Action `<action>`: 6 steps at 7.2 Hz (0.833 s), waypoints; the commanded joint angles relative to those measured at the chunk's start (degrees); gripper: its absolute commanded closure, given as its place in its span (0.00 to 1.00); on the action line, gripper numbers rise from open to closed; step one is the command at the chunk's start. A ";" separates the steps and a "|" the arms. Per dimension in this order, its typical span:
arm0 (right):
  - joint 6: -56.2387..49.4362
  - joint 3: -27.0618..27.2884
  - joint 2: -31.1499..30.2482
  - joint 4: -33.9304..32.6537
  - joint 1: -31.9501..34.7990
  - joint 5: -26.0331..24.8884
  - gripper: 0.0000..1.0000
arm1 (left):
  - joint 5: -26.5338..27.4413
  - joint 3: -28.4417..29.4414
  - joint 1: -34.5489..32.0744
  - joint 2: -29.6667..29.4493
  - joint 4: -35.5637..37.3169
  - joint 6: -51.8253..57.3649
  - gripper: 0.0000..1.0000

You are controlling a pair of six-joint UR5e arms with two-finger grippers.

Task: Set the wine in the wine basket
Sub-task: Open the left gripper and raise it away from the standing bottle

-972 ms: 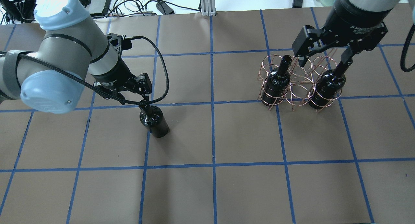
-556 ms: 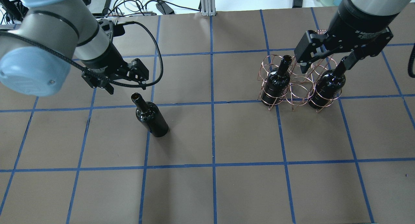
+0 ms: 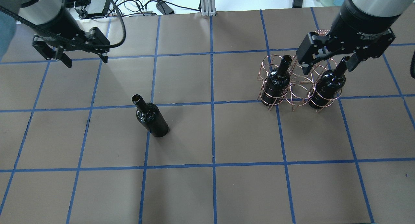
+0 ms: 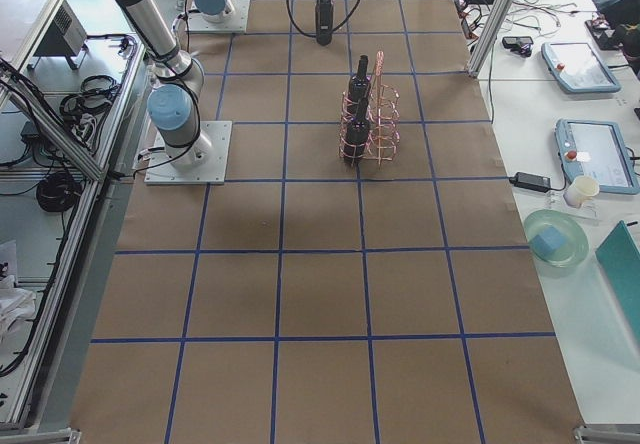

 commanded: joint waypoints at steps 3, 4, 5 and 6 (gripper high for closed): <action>9.22 -2.06 2.85 -4.97 6.24 0.69 0.00 | -1.32 -0.08 8.33 0.53 -0.74 0.44 0.00; 16.86 -2.23 4.41 -7.15 11.41 0.51 0.00 | -1.32 -0.61 8.33 0.36 -0.83 0.44 0.00; 21.03 -2.41 6.78 -8.47 15.37 0.51 0.00 | -1.14 -1.13 8.50 0.36 -0.66 0.44 0.00; 29.86 -3.10 9.67 -12.23 20.03 1.12 0.00 | -1.14 -1.14 8.59 -0.25 -0.14 0.52 0.00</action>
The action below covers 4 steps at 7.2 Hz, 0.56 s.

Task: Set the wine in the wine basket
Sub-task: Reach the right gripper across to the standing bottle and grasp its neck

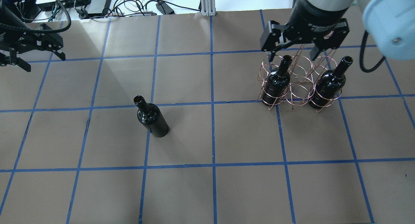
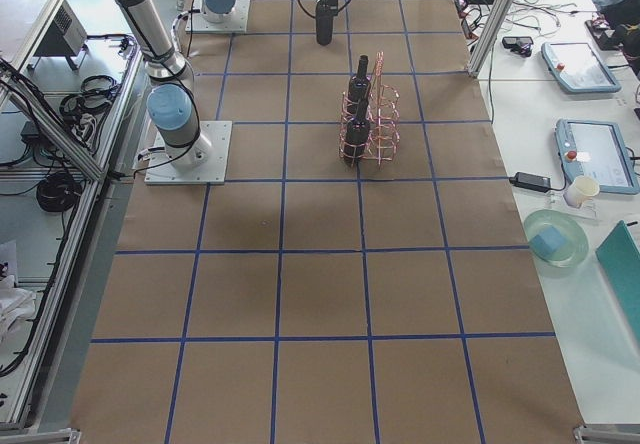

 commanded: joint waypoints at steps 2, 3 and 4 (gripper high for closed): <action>20.60 -5.07 10.42 -9.59 15.81 -0.24 0.00 | 1.55 -0.24 1.46 -0.66 0.36 0.07 0.00; 26.40 -8.14 13.86 -9.79 19.25 -0.25 0.00 | 2.17 -0.24 2.95 -0.66 -0.16 0.07 0.00; 31.16 -10.61 15.72 -9.88 21.03 0.01 0.00 | 2.18 -0.24 4.18 -0.66 -0.34 0.07 0.00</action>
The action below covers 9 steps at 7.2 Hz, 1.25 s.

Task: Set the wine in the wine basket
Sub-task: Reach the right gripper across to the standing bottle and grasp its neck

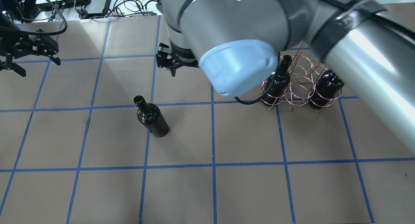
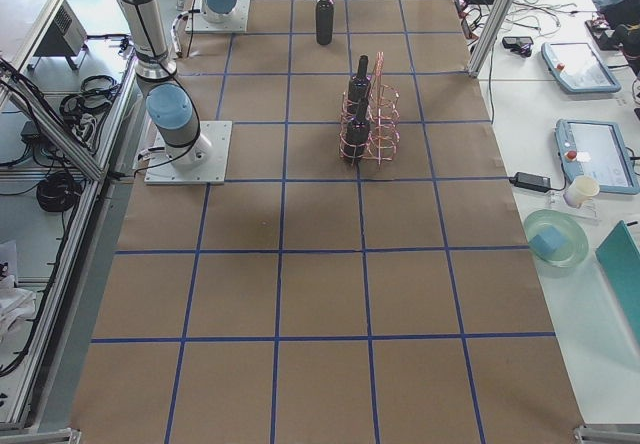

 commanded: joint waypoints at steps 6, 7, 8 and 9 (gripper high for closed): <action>17.80 -4.09 11.20 -8.33 9.66 1.44 0.00 | 0.28 -0.97 1.80 -0.55 -0.13 0.00 0.00; 17.80 -4.09 12.25 -8.34 9.66 1.00 0.00 | 0.19 -1.42 1.80 -0.55 0.04 0.00 0.00; 17.71 -4.09 12.35 -8.34 9.66 0.91 0.00 | 0.28 -1.42 1.80 -0.55 0.13 0.00 0.00; 17.10 -3.48 12.53 -8.26 9.66 0.22 0.00 | 0.28 -1.51 1.80 -0.55 0.22 0.00 0.00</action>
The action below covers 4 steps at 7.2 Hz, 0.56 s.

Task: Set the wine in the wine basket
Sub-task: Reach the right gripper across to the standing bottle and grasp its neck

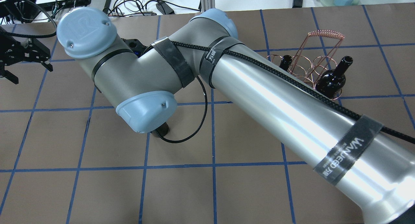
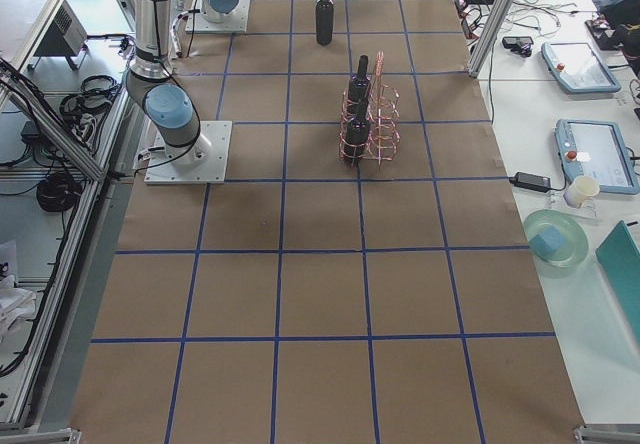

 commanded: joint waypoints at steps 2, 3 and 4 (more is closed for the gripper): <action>-1.87 0.83 0.88 0.01 0.03 -2.29 0.07 | -0.15 -0.14 0.00 -0.18 0.12 0.00 0.00; -1.88 0.83 1.14 0.00 -0.06 -2.29 0.12 | -0.16 -0.23 0.00 -0.26 0.12 0.00 0.00; -1.97 0.83 1.14 0.00 0.03 -2.47 0.20 | -0.07 -0.23 0.00 -0.35 0.12 0.00 0.00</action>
